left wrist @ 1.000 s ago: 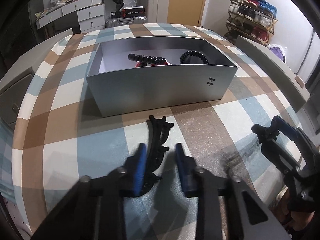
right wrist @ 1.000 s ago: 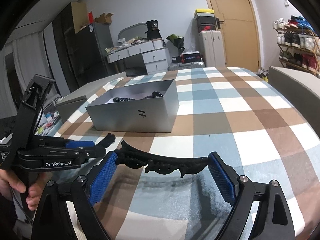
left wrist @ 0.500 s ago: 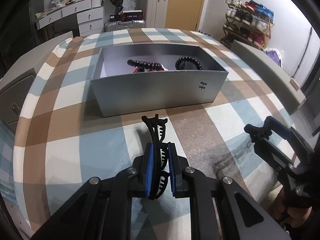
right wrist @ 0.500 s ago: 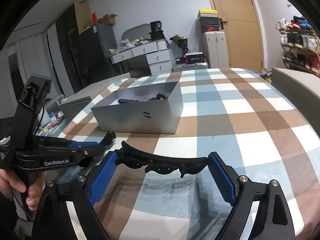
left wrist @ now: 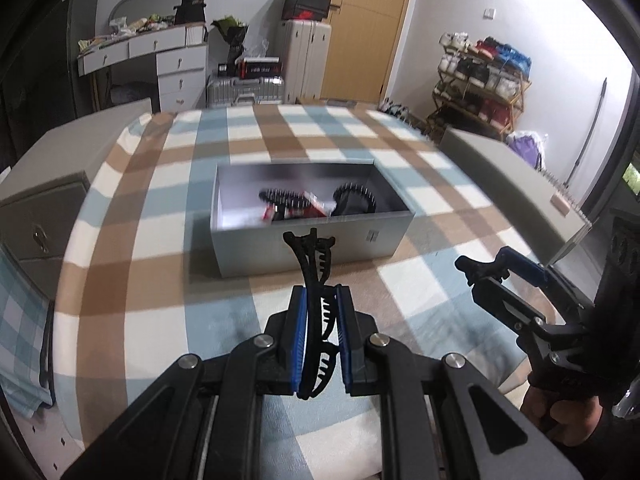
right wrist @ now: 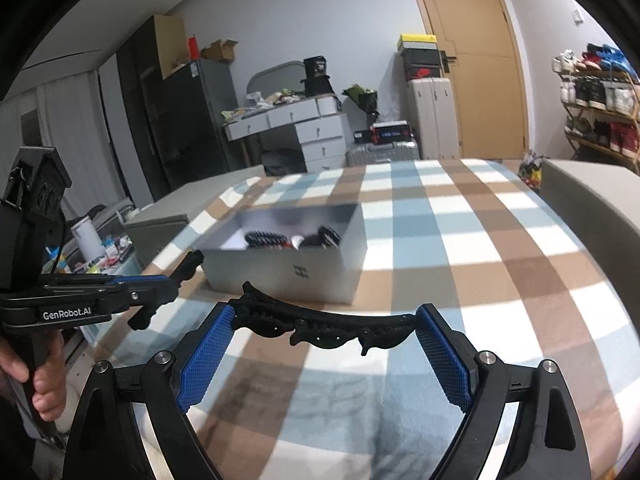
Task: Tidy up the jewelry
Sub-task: 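Carry both black combs into the grey box and open both tools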
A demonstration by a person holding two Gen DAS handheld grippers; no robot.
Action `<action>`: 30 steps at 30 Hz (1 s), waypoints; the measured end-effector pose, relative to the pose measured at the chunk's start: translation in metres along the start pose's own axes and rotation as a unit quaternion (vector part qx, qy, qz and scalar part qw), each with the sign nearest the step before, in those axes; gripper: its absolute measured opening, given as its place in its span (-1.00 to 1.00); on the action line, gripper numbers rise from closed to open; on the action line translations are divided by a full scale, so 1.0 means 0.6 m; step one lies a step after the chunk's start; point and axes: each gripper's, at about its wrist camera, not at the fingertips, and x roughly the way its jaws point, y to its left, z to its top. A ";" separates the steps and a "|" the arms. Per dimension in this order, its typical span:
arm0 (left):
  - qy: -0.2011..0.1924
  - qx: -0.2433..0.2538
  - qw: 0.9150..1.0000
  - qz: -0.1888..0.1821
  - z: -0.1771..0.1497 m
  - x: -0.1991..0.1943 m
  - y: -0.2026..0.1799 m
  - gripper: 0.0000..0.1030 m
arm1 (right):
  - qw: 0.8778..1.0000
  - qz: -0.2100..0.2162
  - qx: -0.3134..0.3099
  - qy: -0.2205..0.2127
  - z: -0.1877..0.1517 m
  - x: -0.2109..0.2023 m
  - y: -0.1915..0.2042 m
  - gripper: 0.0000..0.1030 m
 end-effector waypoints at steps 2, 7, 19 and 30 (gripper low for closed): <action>-0.010 0.001 1.000 0.005 0.013 -0.004 0.001 -0.81 | 1.000 0.012 0.002 0.000 0.018 0.002 0.003 0.78; -0.043 0.003 0.999 0.004 0.051 -0.010 0.011 -0.81 | 0.999 0.046 -0.005 -0.001 0.067 0.018 0.013 0.78; -0.100 -0.023 0.995 -0.005 0.109 0.008 0.053 -0.81 | 0.997 0.074 -0.029 -0.001 0.141 0.101 0.031 0.78; -0.079 -0.032 0.996 -0.029 0.121 0.059 0.058 -0.81 | 0.996 0.087 -0.007 0.013 0.166 0.169 0.016 0.78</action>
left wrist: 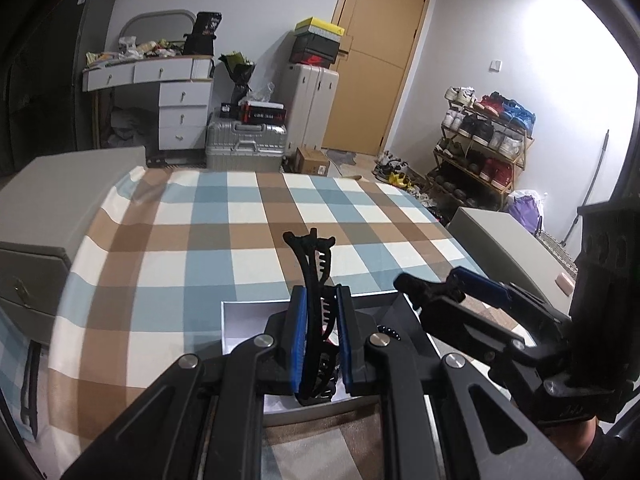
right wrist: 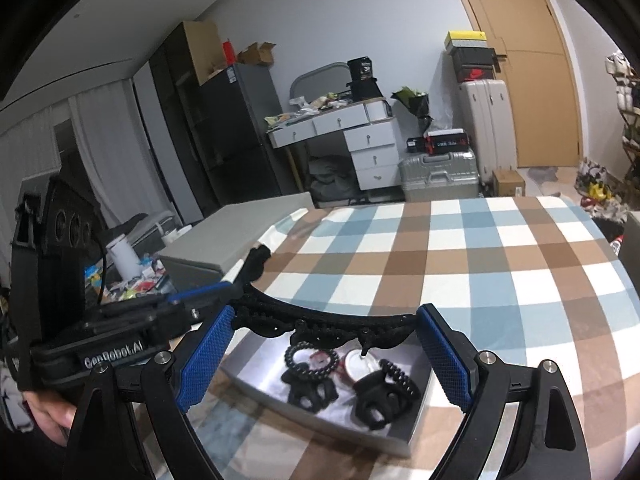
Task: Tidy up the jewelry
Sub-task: 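Carry both black combs into the grey box and open both tools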
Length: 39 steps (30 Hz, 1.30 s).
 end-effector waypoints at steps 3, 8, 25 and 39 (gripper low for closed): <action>0.007 -0.003 1.000 -0.005 -0.003 0.010 0.000 -0.81 | 1.000 -0.003 0.001 0.005 -0.002 0.014 -0.006 0.78; 0.015 -0.004 1.000 -0.011 -0.007 0.022 0.000 -0.81 | 1.000 -0.006 0.008 0.017 -0.010 0.032 -0.018 0.78; 0.037 -0.020 0.999 -0.027 -0.012 0.050 0.011 -0.81 | 0.998 -0.011 0.015 0.052 -0.024 0.065 -0.038 0.78; 0.020 -0.047 0.998 -0.038 -0.012 0.039 0.036 -0.38 | 0.998 0.001 0.004 0.058 -0.026 0.062 -0.036 0.82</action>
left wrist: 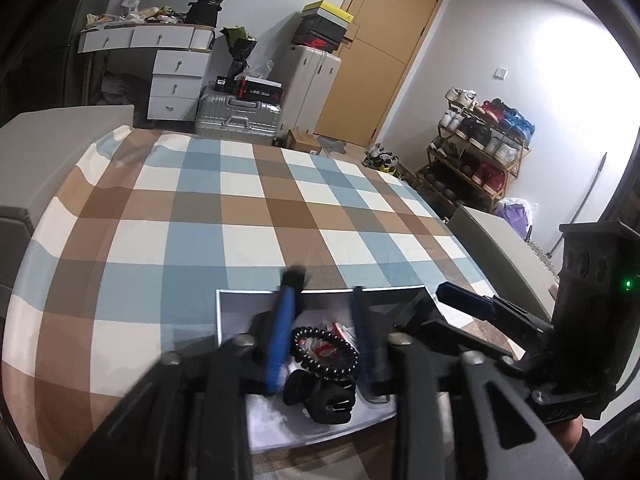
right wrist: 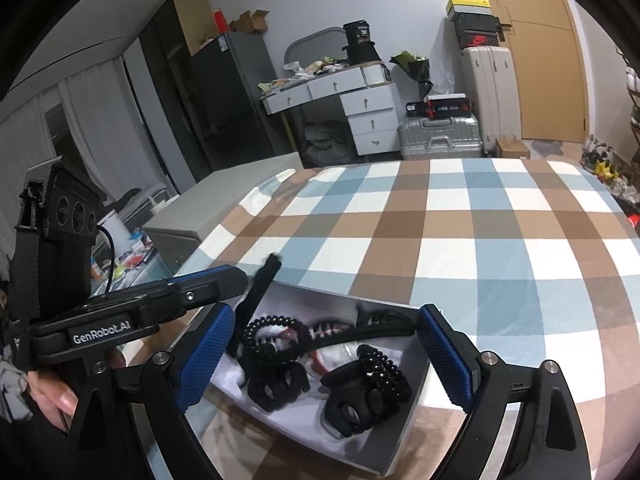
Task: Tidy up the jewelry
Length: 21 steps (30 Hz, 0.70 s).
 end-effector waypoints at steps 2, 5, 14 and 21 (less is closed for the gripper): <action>-0.004 -0.002 1.000 0.001 0.000 -0.005 0.001 -0.37 | 1.000 0.004 0.003 -0.005 0.000 -0.005 -0.002 0.82; -0.002 -0.002 1.000 0.002 -0.001 -0.009 -0.003 -0.32 | 1.000 0.006 -0.003 -0.011 0.002 -0.012 0.001 0.83; -0.031 0.016 0.998 0.057 0.000 -0.040 -0.018 0.22 | 0.997 -0.014 -0.024 -0.075 0.008 -0.063 0.021 0.98; -0.158 0.022 0.974 0.161 -0.005 -0.103 -0.033 0.94 | 0.988 -0.008 -0.046 -0.144 0.007 -0.113 0.039 1.00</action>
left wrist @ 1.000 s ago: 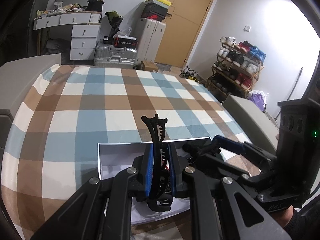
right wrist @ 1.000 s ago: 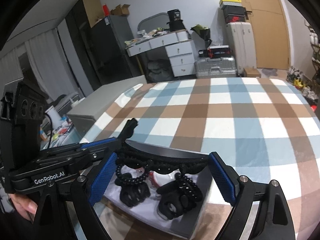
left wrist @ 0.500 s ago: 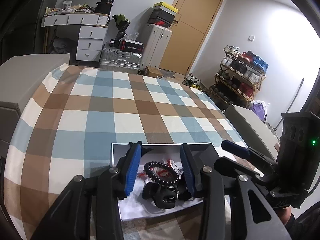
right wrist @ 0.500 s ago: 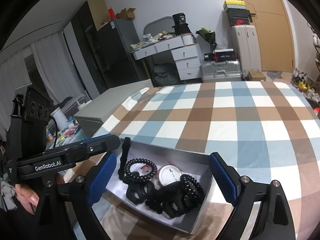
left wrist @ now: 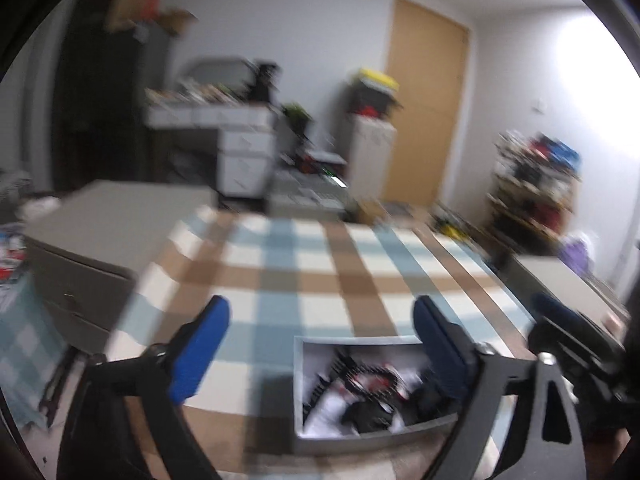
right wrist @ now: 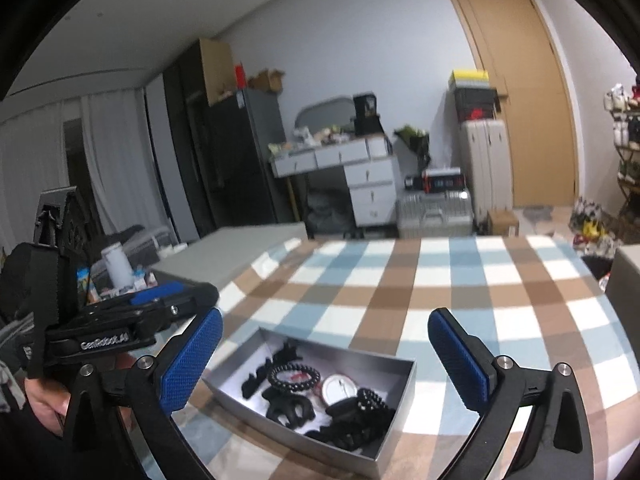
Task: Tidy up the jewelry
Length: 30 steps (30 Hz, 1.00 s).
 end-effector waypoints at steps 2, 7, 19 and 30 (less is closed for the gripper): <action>-0.040 -0.005 0.999 0.014 -0.001 -0.018 0.003 0.98 | 1.000 0.003 -0.011 -0.013 -0.002 -0.009 0.007 1.00; -0.098 0.028 0.994 0.028 -0.007 -0.045 -0.009 0.98 | 0.998 -0.009 -0.032 -0.046 -0.010 -0.030 0.019 1.00; -0.124 0.072 0.988 0.064 -0.056 -0.026 -0.025 0.98 | 0.993 -0.054 -0.077 -0.067 -0.057 -0.033 0.009 1.00; -0.108 0.086 0.989 0.057 -0.077 -0.019 -0.038 0.98 | 0.995 -0.061 -0.068 -0.029 -0.080 -0.014 -0.009 1.00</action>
